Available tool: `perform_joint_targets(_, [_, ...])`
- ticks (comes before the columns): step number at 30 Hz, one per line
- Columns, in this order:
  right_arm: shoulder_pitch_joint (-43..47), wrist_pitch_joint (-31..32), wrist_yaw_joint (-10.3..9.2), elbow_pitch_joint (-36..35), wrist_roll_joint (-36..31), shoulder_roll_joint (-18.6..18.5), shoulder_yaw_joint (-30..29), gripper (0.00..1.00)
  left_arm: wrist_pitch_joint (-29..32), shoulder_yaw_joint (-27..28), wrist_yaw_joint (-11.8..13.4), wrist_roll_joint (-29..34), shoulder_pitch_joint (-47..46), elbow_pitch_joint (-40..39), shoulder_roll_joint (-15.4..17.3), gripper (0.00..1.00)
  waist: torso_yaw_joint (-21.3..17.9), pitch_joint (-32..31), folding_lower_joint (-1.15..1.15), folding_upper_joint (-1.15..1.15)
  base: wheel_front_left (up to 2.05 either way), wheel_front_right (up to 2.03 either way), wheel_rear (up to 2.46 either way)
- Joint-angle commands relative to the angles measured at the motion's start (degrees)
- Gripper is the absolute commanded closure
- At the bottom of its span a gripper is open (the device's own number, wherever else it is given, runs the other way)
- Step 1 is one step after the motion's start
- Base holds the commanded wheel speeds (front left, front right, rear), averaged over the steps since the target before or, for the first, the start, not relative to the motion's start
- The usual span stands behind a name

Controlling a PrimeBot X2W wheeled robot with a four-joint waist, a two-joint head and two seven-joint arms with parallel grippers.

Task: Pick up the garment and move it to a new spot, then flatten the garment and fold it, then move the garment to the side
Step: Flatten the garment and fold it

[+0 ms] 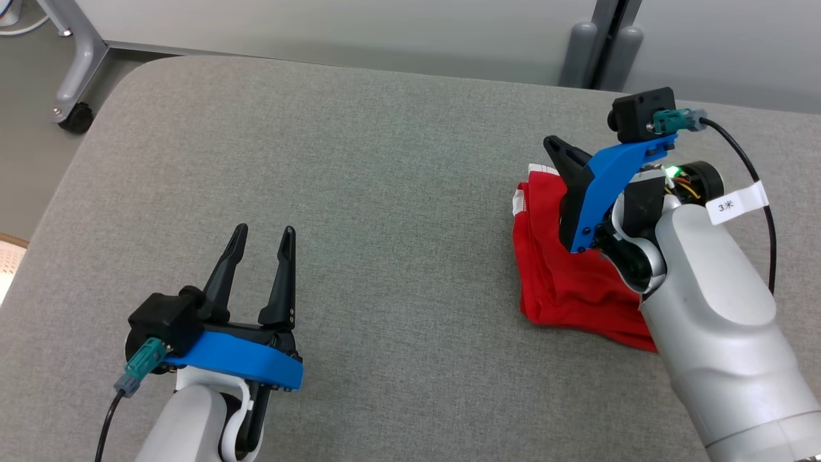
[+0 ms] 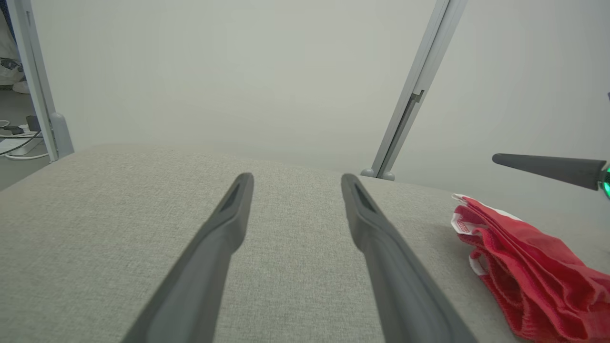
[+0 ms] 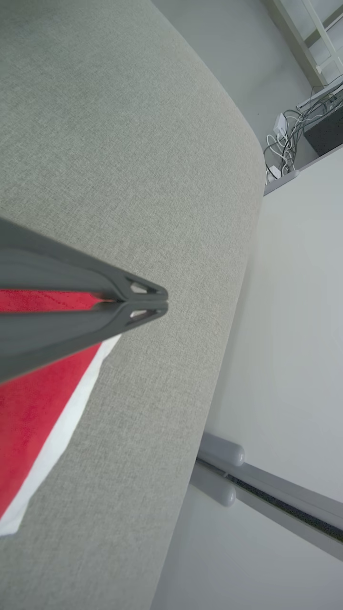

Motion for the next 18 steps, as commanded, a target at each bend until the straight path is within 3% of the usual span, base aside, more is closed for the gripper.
perform_joint_targets(1, [-0.5,-0.6,0.00,0.2,0.4,-0.5,0.4,1.00,-0.2,0.2,0.0,0.1,-1.0,-0.2,-0.2,0.00,-0.2,0.0,0.00,0.00,0.00,0.00,0.00])
perform_joint_targets(12, [9.7,-4.3,0.00,-5.6,2.1,-8.6,3.5,1.00,-0.2,1.8,-0.1,0.5,1.0,0.0,0.1,0.00,-3.3,-2.3,0.00,0.00,0.00,0.00,0.00])
perform_joint_targets(18, [18.6,-4.5,0.00,-11.7,3.1,-5.7,5.2,1.00,-0.2,3.1,-0.1,0.6,1.8,-0.2,0.3,0.00,-5.5,-3.0,0.00,0.00,0.00,0.00,0.00])
